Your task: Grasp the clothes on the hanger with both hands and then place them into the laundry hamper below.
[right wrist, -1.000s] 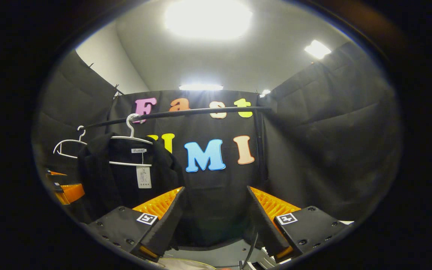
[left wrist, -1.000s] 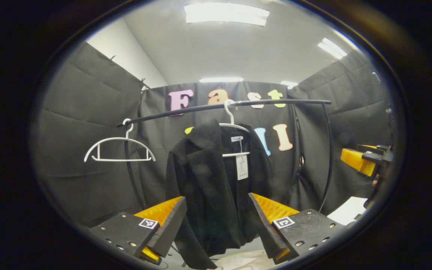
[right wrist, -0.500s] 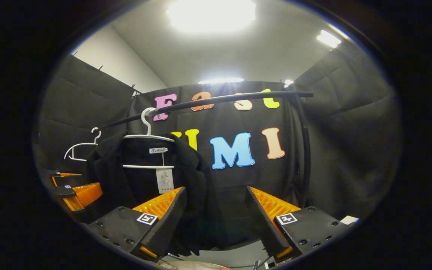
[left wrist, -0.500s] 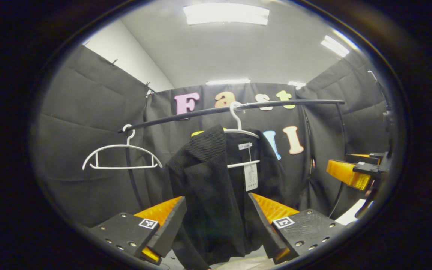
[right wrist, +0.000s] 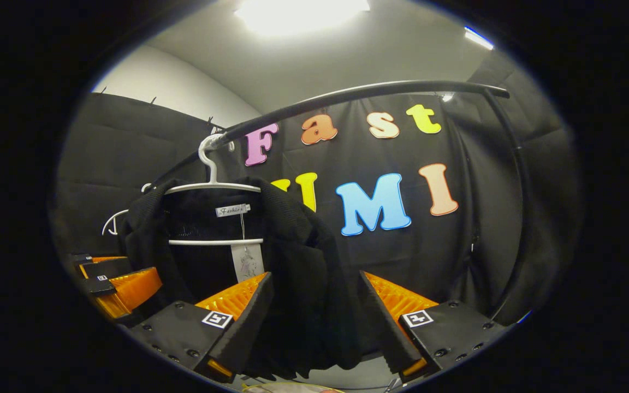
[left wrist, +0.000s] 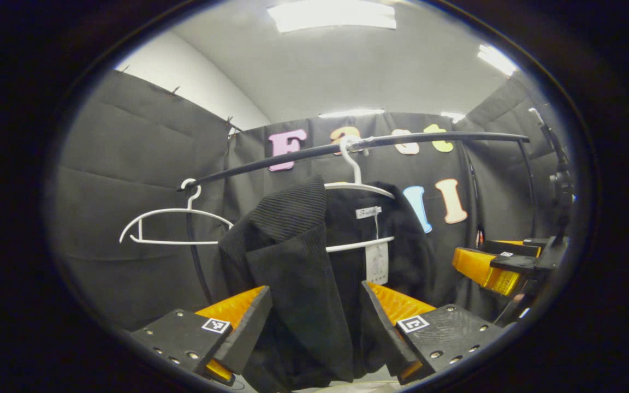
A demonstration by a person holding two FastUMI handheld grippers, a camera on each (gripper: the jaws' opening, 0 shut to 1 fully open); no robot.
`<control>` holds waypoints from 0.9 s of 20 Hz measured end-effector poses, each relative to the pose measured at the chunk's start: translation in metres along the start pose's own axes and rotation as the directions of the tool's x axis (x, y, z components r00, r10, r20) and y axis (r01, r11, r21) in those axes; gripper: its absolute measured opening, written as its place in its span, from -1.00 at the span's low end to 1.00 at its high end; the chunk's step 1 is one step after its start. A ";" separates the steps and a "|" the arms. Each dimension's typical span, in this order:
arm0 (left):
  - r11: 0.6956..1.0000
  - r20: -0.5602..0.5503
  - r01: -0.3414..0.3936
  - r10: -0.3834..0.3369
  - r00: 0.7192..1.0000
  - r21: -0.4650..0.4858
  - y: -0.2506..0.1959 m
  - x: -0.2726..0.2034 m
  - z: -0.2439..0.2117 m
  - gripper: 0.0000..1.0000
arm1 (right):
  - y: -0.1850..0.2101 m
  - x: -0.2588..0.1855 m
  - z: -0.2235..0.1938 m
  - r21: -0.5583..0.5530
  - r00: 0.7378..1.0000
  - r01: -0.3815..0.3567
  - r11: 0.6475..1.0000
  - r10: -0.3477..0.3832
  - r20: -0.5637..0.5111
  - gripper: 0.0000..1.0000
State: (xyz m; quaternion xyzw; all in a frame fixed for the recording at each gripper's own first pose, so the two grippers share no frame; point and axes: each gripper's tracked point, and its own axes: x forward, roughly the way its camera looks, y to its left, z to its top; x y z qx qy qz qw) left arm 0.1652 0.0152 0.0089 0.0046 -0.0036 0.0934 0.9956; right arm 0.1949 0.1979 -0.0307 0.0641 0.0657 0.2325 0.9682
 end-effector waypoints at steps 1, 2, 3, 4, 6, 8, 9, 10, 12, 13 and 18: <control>1.000 -0.005 -0.013 0.013 1.000 0.000 0.000 0.006 0.000 0.87 | 0.003 0.009 -0.001 0.004 1.000 -0.017 1.000 0.017 -0.007 0.94; 1.000 -0.007 -0.024 0.024 1.000 0.002 -0.001 0.010 -0.001 0.89 | 0.008 0.017 -0.002 0.008 0.999 -0.034 0.999 0.035 -0.010 0.94; 0.999 -0.010 -0.037 0.037 0.999 0.006 -0.001 0.015 -0.002 0.89 | 0.011 0.025 -0.001 0.008 0.999 -0.050 0.999 0.050 -0.011 0.94; 0.999 -0.010 -0.050 0.050 0.999 0.011 0.000 0.019 -0.002 0.89 | 0.013 0.032 -0.002 0.006 0.998 -0.062 0.998 0.062 -0.011 0.94; 0.997 -0.013 -0.070 0.070 0.997 0.017 0.000 0.024 -0.004 0.89 | 0.018 0.045 -0.003 -0.001 0.997 -0.080 0.997 0.080 -0.015 0.94; 0.996 -0.016 -0.090 0.090 0.996 0.022 0.001 0.029 -0.005 0.89 | 0.023 0.059 -0.005 0.000 0.995 -0.099 0.995 0.099 -0.022 0.94; 0.994 -0.020 -0.103 0.104 0.994 0.024 0.003 0.033 -0.006 0.89 | 0.024 0.065 -0.006 0.002 0.994 -0.104 0.995 0.104 -0.026 0.94; 0.993 -0.024 -0.112 0.113 0.993 0.022 0.002 0.036 -0.008 0.89 | 0.025 0.070 -0.008 0.001 0.994 -0.106 0.994 0.106 -0.032 0.94; 0.991 -0.029 -0.131 0.131 0.991 0.018 0.003 0.041 -0.009 0.89 | 0.025 0.080 -0.010 -0.008 0.994 -0.101 0.995 0.101 -0.043 0.94; 0.990 -0.030 -0.139 0.140 0.990 0.018 0.004 0.043 -0.008 0.89 | 0.027 0.084 -0.010 -0.012 0.994 -0.104 0.994 0.104 -0.047 0.94; 0.981 -0.037 -0.194 0.194 0.980 0.019 0.007 0.051 -0.012 0.89 | 0.025 0.101 -0.016 -0.035 0.995 -0.072 0.997 0.069 -0.065 0.86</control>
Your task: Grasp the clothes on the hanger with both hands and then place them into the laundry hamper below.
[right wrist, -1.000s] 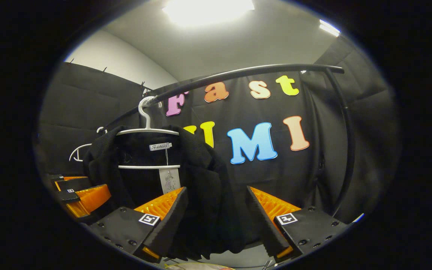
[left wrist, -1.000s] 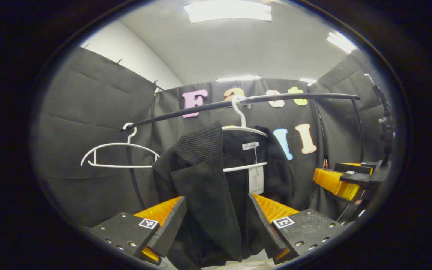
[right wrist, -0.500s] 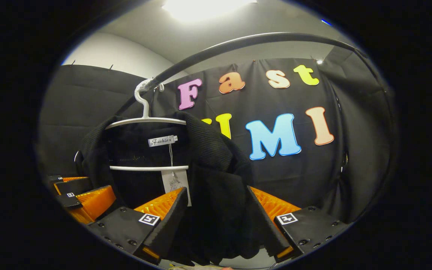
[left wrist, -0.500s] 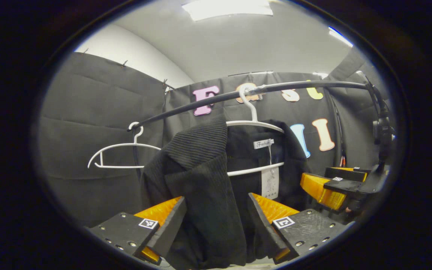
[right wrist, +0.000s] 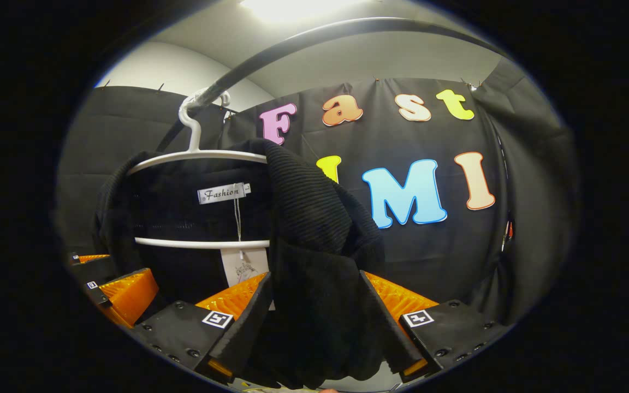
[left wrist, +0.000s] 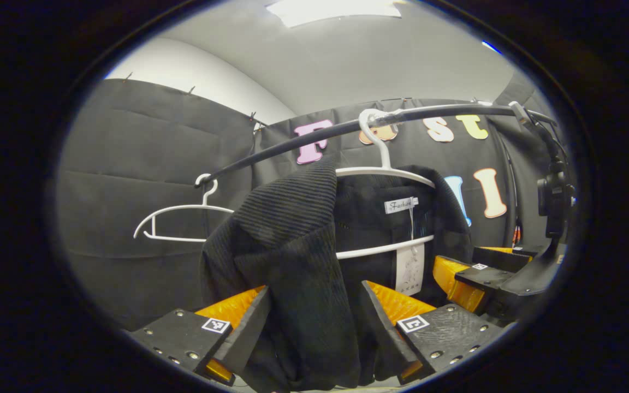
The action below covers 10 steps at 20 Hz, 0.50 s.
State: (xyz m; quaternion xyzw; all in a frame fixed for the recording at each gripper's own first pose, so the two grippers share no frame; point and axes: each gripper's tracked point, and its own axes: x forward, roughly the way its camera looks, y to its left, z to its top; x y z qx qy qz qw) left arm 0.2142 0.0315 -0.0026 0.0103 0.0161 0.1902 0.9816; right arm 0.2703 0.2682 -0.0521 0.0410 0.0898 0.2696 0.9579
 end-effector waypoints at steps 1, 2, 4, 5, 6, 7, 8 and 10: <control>1.000 -0.002 -0.011 0.011 1.000 -0.001 0.000 0.001 -0.001 0.89 | -0.001 0.004 -0.001 0.002 1.000 0.009 1.000 -0.009 -0.003 0.94; 1.000 -0.005 -0.024 0.024 1.000 -0.001 0.001 0.003 -0.002 0.89 | -0.002 0.007 -0.002 0.006 1.000 0.018 1.000 -0.018 -0.006 0.94; 0.999 -0.013 -0.044 0.044 0.999 0.010 0.003 0.005 -0.004 0.89 | 0.000 0.012 -0.004 0.026 1.000 0.025 0.999 -0.025 -0.008 0.94; 0.998 -0.016 -0.053 0.053 0.998 0.020 0.008 0.004 -0.005 0.87 | 0.002 0.015 -0.004 0.036 1.000 0.018 0.999 -0.017 -0.012 0.92; 0.998 -0.024 -0.056 0.056 0.998 0.028 0.010 0.005 -0.007 0.72 | 0.005 0.017 -0.006 0.042 1.000 0.012 0.999 -0.011 -0.018 0.85; 0.998 -0.032 -0.052 0.053 0.998 0.031 0.006 0.008 -0.010 0.57 | 0.006 0.019 -0.008 0.040 1.000 0.008 0.999 -0.007 -0.030 0.54; 0.998 -0.033 -0.055 0.056 0.998 0.035 0.007 0.008 -0.010 0.42 | 0.007 0.021 -0.012 0.032 0.999 0.006 0.999 -0.004 -0.043 0.38; 0.997 -0.033 -0.066 0.067 0.997 0.041 0.016 0.010 -0.010 0.12 | 0.002 0.020 -0.013 0.008 0.998 0.031 0.999 -0.030 -0.051 -0.31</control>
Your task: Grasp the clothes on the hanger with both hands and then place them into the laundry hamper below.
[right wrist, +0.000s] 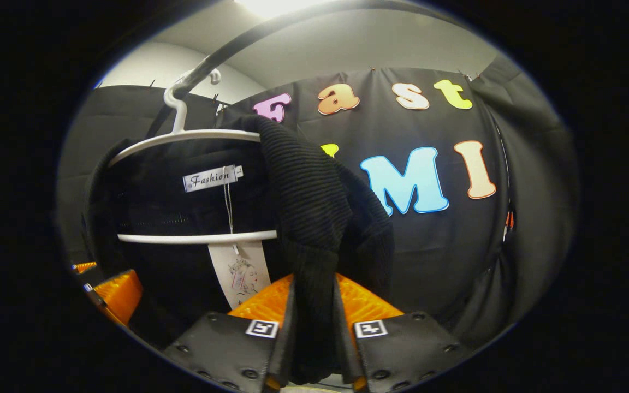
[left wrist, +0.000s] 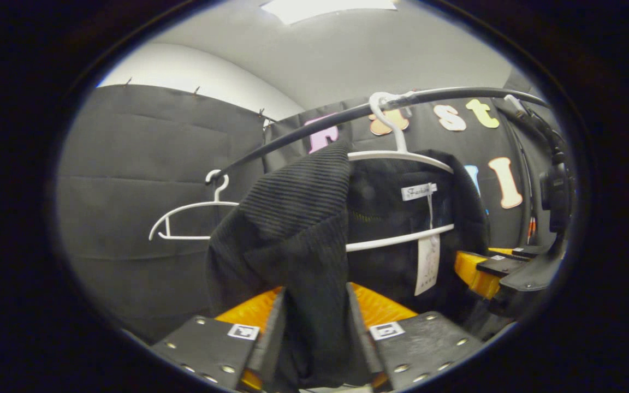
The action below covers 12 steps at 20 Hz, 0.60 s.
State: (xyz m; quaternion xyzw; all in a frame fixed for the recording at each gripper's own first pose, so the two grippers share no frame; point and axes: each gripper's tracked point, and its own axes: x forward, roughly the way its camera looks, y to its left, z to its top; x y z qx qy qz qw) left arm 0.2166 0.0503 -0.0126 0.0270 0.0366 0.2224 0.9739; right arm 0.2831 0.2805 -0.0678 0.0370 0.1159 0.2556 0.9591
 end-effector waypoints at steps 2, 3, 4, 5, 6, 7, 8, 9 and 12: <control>1.000 -0.009 0.016 -0.016 1.000 0.002 -0.001 -0.001 -0.001 -0.03 | -0.003 -0.003 0.005 -0.013 1.000 0.020 1.000 -0.020 0.019 -0.83; 1.000 -0.013 0.025 -0.025 1.000 0.003 -0.002 -0.001 -0.002 -0.03 | -0.003 -0.004 0.009 -0.024 0.999 0.030 0.999 -0.029 0.032 -0.84; 0.999 -0.016 0.032 -0.031 0.999 0.003 -0.002 0.000 -0.003 -0.03 | -0.001 -0.006 0.009 -0.034 0.999 0.012 0.999 -0.010 0.038 -0.96; 1.000 -0.008 -0.020 0.021 1.000 0.015 0.008 0.000 -0.003 -0.04 | 0.000 -0.009 0.008 -0.047 0.999 0.005 0.999 -0.004 0.037 -0.96; 0.999 -0.005 -0.049 0.049 0.999 0.016 0.014 0.001 -0.002 -0.38 | 0.000 -0.011 0.008 -0.063 0.999 0.005 0.998 -0.003 0.034 -0.99; 1.000 -0.010 -0.029 0.029 1.000 0.007 0.010 0.002 -0.003 -0.72 | -0.002 -0.014 0.008 -0.075 0.999 0.010 0.997 -0.007 0.036 -0.99; 1.000 -0.015 -0.017 0.017 1.000 0.005 0.006 0.004 -0.005 -0.72 | -0.005 -0.015 0.011 -0.086 0.999 0.016 0.996 -0.013 0.045 -0.97; 1.000 -0.014 -0.007 0.008 1.000 0.007 0.006 0.004 -0.004 -0.72 | -0.010 -0.017 0.015 -0.094 0.998 0.032 0.995 -0.026 0.059 -0.97; 1.000 0.006 0.027 -0.027 1.000 0.000 0.012 -0.004 0.002 -0.88 | -0.024 -0.026 0.023 -0.099 0.992 0.080 0.992 -0.069 0.104 -0.97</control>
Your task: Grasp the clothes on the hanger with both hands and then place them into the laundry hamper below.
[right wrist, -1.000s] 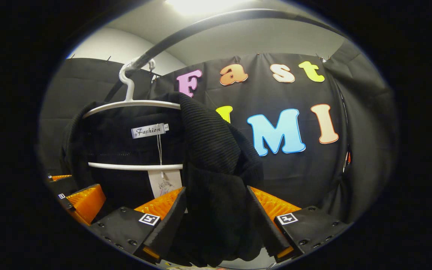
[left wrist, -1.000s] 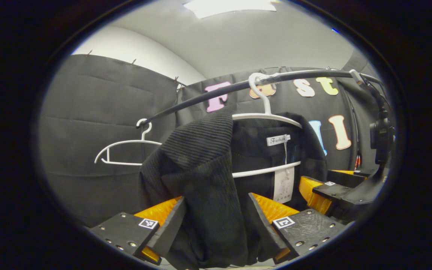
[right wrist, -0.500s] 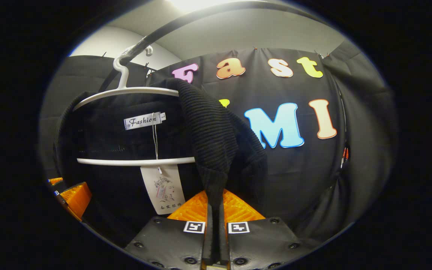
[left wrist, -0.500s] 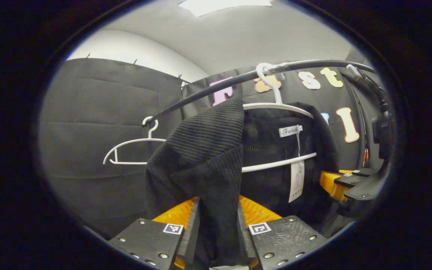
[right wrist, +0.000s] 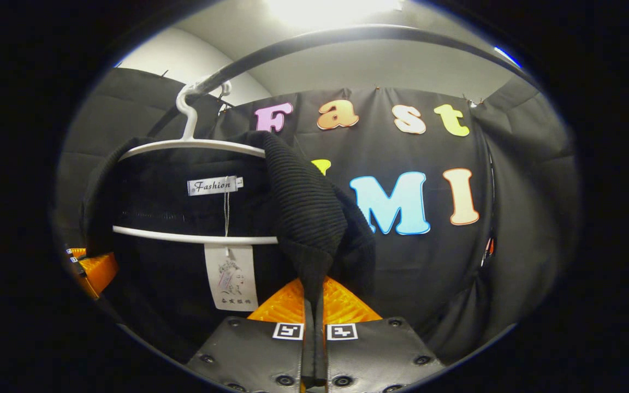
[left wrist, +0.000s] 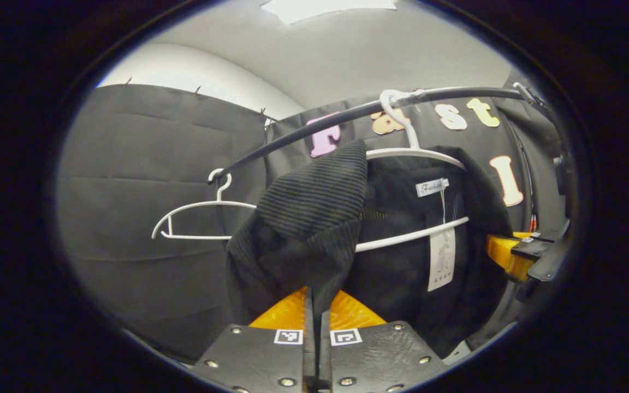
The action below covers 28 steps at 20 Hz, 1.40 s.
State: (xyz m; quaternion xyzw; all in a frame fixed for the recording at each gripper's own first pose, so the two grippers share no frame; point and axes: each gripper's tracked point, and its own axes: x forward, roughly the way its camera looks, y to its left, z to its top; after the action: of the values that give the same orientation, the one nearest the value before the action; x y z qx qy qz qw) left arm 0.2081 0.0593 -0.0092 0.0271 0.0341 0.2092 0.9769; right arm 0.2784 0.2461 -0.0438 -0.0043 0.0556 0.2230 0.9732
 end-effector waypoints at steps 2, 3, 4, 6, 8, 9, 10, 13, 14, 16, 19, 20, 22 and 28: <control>1.000 0.018 0.011 -0.012 1.000 0.021 0.001 -0.004 0.003 -0.98 | -0.015 -0.004 0.010 -0.016 0.998 0.048 0.999 -0.047 0.046 -0.97; 0.999 0.027 0.008 -0.008 1.000 0.032 0.004 -0.008 0.006 -0.98 | -0.021 -0.007 0.017 -0.022 0.995 0.068 0.997 -0.066 0.074 -0.97; 0.999 0.035 -0.003 0.001 0.999 0.042 0.008 -0.013 0.009 -0.95 | -0.025 -0.007 0.023 -0.028 0.992 0.087 0.996 -0.083 0.099 -0.97; 0.998 0.054 -0.023 0.020 0.998 0.052 0.017 -0.024 0.019 -0.96 | -0.033 -0.008 0.035 -0.053 0.984 0.115 0.992 -0.107 0.141 -0.97; 0.998 0.075 -0.035 0.030 0.997 0.061 0.026 -0.036 0.032 -0.95 | -0.039 -0.011 0.044 -0.073 0.979 0.136 0.988 -0.123 0.165 -0.99; 0.997 0.091 -0.043 0.037 0.995 0.070 0.033 -0.044 0.040 -0.95 | -0.041 -0.012 0.047 -0.073 0.976 0.145 0.987 -0.131 0.174 -0.97; 0.995 0.112 -0.055 0.046 0.993 0.081 0.038 -0.048 0.046 -0.95 | -0.044 -0.013 0.051 -0.072 0.974 0.153 0.986 -0.138 0.180 -0.97; 0.988 0.172 -0.089 0.067 0.983 0.124 0.050 -0.063 0.073 -0.95 | -0.053 -0.010 0.060 -0.070 0.966 0.176 0.982 -0.158 0.203 -0.97; 0.985 0.187 -0.099 0.073 0.980 0.139 0.054 -0.064 0.079 -0.95 | -0.056 -0.011 0.064 -0.073 0.963 0.186 0.980 -0.166 0.213 -0.97; 0.980 0.220 -0.122 0.085 0.972 0.158 0.066 -0.066 0.092 -0.95 | -0.059 -0.012 0.073 -0.082 0.956 0.201 0.976 -0.177 0.235 -0.97; 0.975 0.238 -0.144 0.101 0.966 0.170 0.078 -0.062 0.105 -0.95 | -0.068 -0.009 0.086 -0.091 0.947 0.215 0.972 -0.185 0.262 -0.97; 0.974 0.241 -0.146 0.102 0.965 0.173 0.082 -0.059 0.106 -0.95 | -0.072 -0.007 0.090 -0.093 0.945 0.217 0.972 -0.185 0.271 -0.97; 0.968 0.254 -0.160 0.108 0.961 0.196 0.090 -0.055 0.111 -0.95 | -0.078 -0.005 0.098 -0.094 0.939 0.221 0.971 -0.186 0.289 -0.97; 0.951 0.277 -0.167 0.092 0.956 0.260 0.110 -0.029 0.125 -0.95 | -0.086 0.013 0.103 -0.130 0.930 0.231 0.964 -0.180 0.321 -0.97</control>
State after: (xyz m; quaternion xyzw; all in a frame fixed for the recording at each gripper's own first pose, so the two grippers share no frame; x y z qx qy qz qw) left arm 0.1464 0.1431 0.1240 0.1949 -0.0676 0.2609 0.9431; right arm 0.3381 0.1773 0.0557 -0.0565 -0.1156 0.1213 0.9842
